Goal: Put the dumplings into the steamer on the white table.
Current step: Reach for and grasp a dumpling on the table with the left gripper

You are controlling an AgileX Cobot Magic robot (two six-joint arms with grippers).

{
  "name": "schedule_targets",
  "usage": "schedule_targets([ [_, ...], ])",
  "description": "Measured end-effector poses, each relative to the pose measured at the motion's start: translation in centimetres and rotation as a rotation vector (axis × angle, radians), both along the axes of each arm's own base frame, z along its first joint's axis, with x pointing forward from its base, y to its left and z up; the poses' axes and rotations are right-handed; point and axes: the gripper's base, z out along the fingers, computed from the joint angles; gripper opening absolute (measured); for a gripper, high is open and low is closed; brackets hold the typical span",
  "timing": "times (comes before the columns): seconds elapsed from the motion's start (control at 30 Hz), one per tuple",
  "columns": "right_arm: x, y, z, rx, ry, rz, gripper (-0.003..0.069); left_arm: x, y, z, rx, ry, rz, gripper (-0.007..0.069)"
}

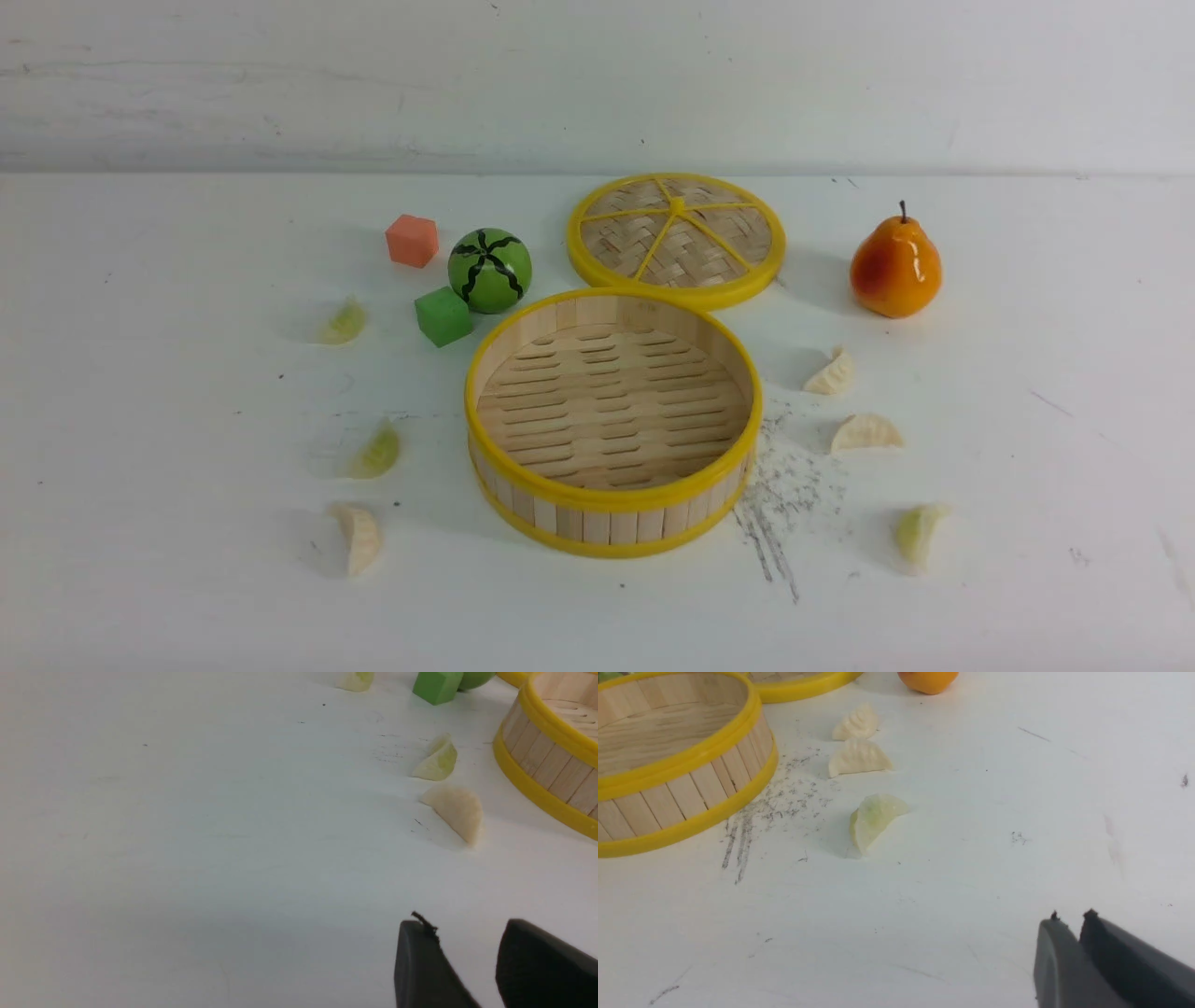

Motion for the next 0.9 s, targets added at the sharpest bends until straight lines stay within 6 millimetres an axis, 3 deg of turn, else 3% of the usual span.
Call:
schedule_targets([
  [0.9, 0.00, 0.00, 0.00, 0.000, 0.000, 0.000, 0.0104, 0.02, 0.07, 0.06, 0.022, -0.008, 0.001, 0.0239],
])
